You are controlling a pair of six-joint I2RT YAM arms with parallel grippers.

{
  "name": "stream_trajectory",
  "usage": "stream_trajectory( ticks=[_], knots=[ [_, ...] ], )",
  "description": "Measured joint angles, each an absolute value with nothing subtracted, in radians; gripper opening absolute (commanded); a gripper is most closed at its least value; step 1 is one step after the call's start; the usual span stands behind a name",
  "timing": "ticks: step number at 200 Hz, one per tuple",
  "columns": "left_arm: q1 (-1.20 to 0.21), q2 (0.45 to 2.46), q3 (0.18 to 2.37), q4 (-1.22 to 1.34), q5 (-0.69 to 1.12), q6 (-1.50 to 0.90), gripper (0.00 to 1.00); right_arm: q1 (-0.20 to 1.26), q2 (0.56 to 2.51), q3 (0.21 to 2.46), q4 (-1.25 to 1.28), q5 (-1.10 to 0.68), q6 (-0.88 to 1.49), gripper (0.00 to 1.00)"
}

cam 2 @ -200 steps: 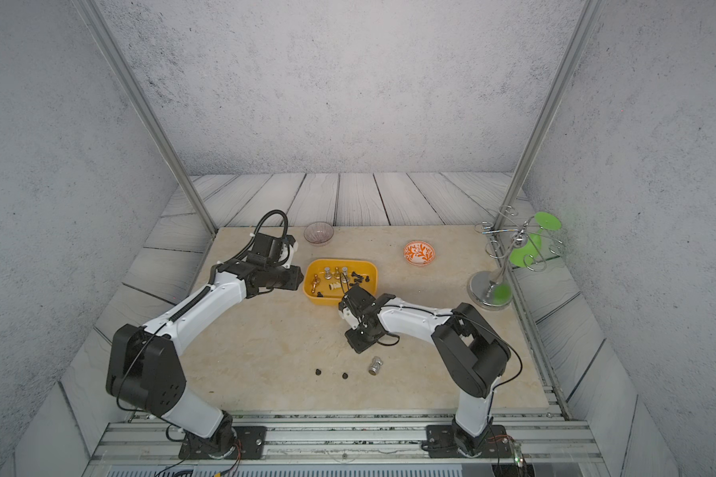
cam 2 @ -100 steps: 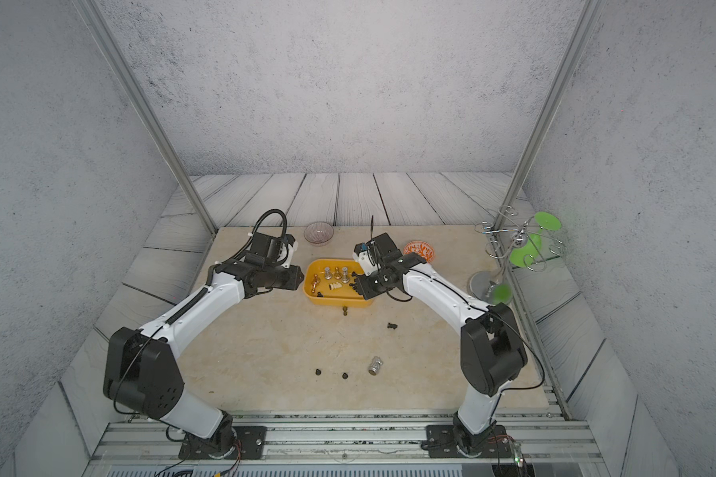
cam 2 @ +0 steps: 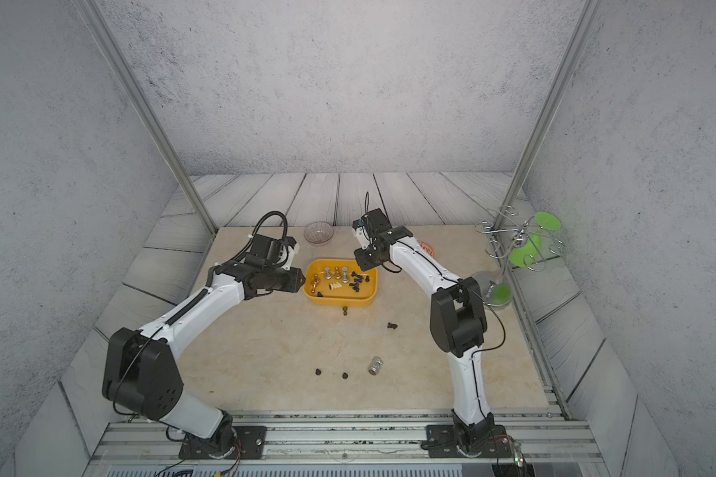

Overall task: Put the chess pieces into the storage box
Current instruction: Place the chess piece in the storage box.

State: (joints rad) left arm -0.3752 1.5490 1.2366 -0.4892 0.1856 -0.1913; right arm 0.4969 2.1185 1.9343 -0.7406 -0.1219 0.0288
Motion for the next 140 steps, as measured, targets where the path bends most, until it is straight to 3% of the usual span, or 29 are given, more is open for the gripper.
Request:
stream_trajectory(
  ticks=[81, 140],
  knots=[
    [-0.375, 1.539, 1.214, -0.488, 0.197, -0.192, 0.34, 0.497, 2.231, 2.021, -0.746, -0.103, 0.061, 0.13],
    [-0.375, 1.525, 1.206, -0.489, 0.199, -0.192, 0.34, 0.493, 2.300, 2.070, -0.753, -0.094, 0.077, 0.21]
  ],
)
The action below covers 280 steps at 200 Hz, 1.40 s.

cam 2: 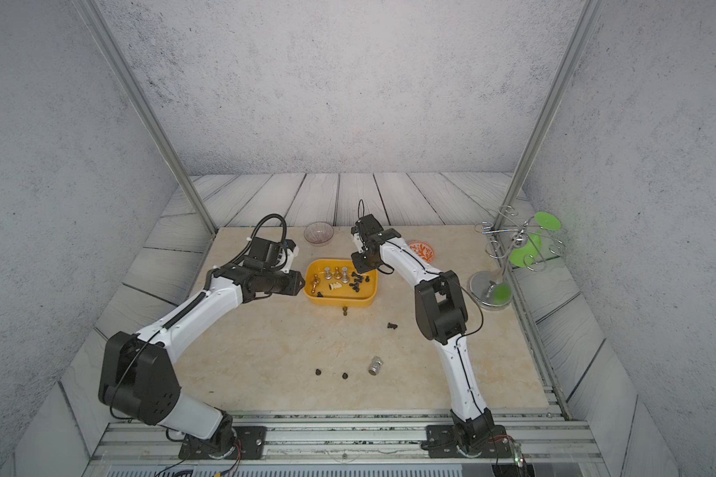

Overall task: Put the chess pieces into the storage box
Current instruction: Place the chess piece in the storage box, then pick up the chess piece at the center of the board.

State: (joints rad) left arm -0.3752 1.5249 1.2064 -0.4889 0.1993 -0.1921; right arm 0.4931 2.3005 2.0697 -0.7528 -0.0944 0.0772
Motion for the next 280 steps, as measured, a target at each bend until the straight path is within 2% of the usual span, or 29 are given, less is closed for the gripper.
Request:
stream_trajectory(
  ticks=[75, 118, 216, 280],
  knots=[
    [-0.375, 1.523, 1.204, -0.489, 0.199, -0.192, 0.34, 0.488, 2.299, 2.067, -0.749, -0.095, 0.080, 0.27],
    [-0.375, 1.511, 1.191, -0.498, 0.199, -0.187, 0.35, 0.477, 2.261, 1.975, -0.720, -0.108, 0.092, 0.31],
    [-0.414, 1.474, 1.151, -0.607, 0.150, -0.142, 0.37, 0.467, 1.840, 1.566, -0.617, -0.151, 0.120, 0.32],
    [-0.555, 1.474, 1.098, -0.670, 0.116, -0.152, 0.37, 0.467, 1.727, 1.308, -0.590, -0.167, 0.129, 0.32]
  ],
)
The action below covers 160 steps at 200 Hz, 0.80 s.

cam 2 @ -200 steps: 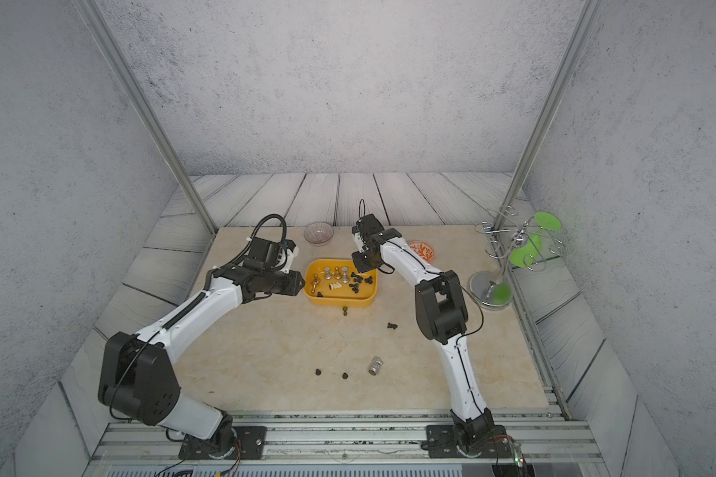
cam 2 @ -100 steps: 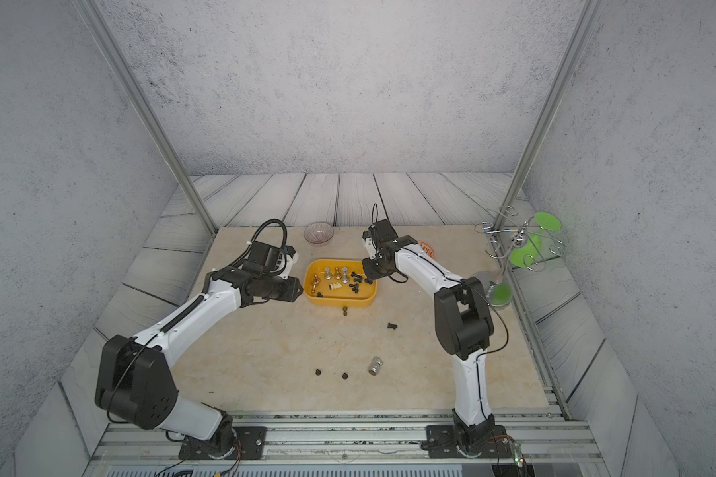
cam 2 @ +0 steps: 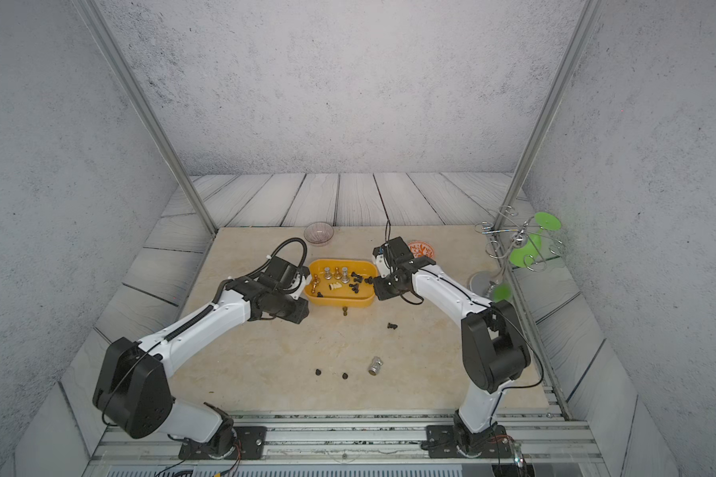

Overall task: Put the chess pieces into the storage box
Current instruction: Pick up the chess piece at the center of the board.

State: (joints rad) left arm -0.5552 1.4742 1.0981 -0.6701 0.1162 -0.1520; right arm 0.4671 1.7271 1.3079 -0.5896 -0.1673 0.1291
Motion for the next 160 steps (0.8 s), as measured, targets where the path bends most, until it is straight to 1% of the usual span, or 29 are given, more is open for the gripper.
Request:
stream_trajectory(
  ticks=[35, 61, 126, 160],
  knots=[
    [-0.647, 1.477, 1.049, -0.682, 0.109, -0.169, 0.37, 0.466, 1.681, 1.194, -0.575, -0.178, 0.151, 0.33],
    [-0.677, 1.481, 1.021, -0.694, 0.109, -0.181, 0.37, 0.463, 1.658, 1.148, -0.557, -0.184, 0.167, 0.33],
    [-0.743, 1.501, 0.978, -0.730, 0.139, -0.183, 0.38, 0.459, 1.657, 1.104, -0.520, -0.185, 0.187, 0.33],
    [-0.755, 1.526, 0.962, -0.753, 0.165, -0.178, 0.38, 0.458, 1.657, 1.104, -0.518, -0.186, 0.191, 0.33]
  ],
)
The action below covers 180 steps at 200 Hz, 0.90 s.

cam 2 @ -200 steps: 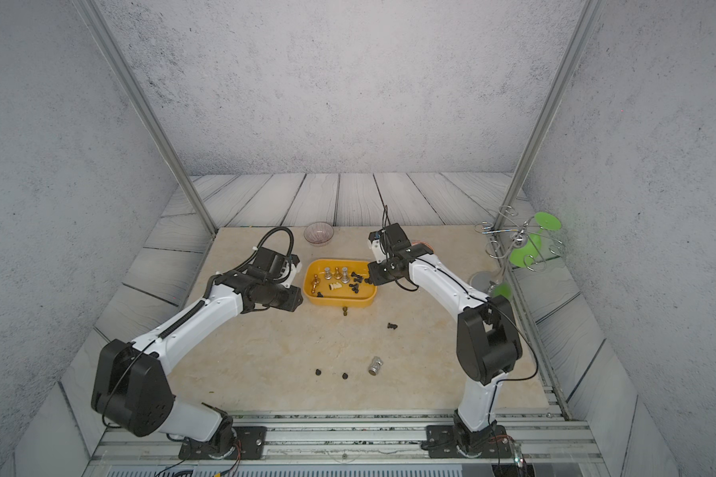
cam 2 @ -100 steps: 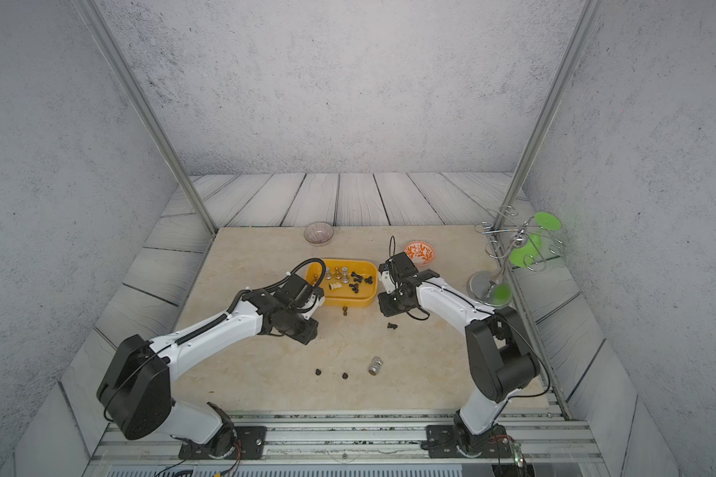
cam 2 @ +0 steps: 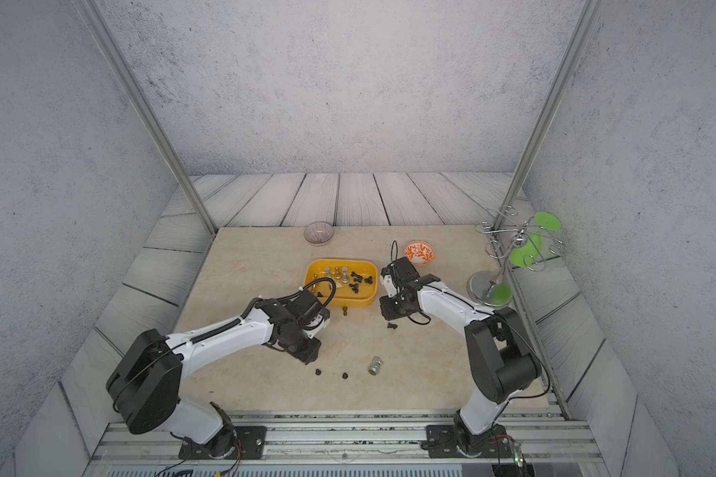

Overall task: Put the chess pieces into the storage box
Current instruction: Pick up the chess piece at the center of the board.

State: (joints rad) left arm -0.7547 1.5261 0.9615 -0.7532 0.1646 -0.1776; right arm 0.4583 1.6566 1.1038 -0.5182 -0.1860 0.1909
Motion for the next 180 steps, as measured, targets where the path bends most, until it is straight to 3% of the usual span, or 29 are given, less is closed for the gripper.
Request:
stream_trajectory(
  ticks=[180],
  knots=[
    [-0.812, 1.628, 0.962, -0.752, 0.240, -0.163, 0.34, 0.457, 1.657, 1.081, -0.515, -0.185, 0.210, 0.33]
  ],
)
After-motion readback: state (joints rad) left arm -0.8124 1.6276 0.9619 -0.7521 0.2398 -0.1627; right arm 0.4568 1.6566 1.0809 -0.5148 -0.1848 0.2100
